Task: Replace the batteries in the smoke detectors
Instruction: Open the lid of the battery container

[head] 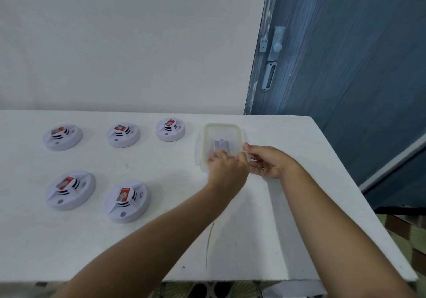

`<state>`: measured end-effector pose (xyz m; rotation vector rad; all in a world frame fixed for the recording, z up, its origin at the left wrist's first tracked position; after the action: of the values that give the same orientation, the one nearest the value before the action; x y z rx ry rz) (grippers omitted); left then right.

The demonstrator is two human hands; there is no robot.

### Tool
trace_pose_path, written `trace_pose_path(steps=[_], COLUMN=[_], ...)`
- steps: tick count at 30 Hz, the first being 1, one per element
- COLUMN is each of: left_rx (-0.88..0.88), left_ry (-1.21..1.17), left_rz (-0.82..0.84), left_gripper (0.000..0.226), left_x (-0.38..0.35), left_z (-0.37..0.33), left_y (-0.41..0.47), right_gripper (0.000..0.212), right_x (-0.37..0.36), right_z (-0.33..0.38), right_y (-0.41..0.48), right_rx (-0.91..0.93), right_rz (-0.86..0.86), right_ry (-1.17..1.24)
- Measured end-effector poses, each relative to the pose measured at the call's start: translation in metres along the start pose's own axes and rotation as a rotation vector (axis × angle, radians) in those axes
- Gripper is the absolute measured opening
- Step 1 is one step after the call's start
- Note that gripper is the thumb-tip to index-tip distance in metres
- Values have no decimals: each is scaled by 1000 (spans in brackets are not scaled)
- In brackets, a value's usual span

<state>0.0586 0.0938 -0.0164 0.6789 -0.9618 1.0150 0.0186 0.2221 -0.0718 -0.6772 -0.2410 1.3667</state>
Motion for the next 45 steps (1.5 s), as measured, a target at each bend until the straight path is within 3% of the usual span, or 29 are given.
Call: trace_pose_path(steps=[10,15,19,21,24,28,31,35,45], left_rx=[-173,-26,161,180,159,111,110,160,200], left_ry=[-130,-284,-734,-831,-743,-661,-677,-626,-418], left_rz=[-127,-191,-196,-235,-188,43,174,246,332], left_gripper=[23,27,13,16,30,47,46,38,53], left_x=[21,23,-1,-8,-15,-30,-46,-50,-53], left_z=[12,57,87,91,86,75,70,68,61], left_y=[-9,19,60,83,113,146,163,165,167], right_gripper=[37,41,48,50,47,45,44,40,44], right_x=[-8,-23,-31,-34,-37,-38,-37,-37,-38], right_z=[1,11,16,19,19,17,19,20,22], right_y=[3,4,13,16,22,26,28,29,29], right_rx=[5,141,202,252,339,387,412,434,468], right_rz=[-9,-43,-163,-230,-290,-334,-353,-367,-379], right_ry=[-23,-70,-188,-304,-368,-381,-380,-380,-388])
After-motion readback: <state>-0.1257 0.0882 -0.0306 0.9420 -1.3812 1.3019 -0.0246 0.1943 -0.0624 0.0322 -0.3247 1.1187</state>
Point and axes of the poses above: each hand's wrist, its own y-axis towards the middle knuckle, its own x-axis out of the back of the hand, z = x × y, the point moved 7 cm from there along y, towards the middle knuckle, and after that the axes turned 10 degrees about y, right-handed, at the moved point
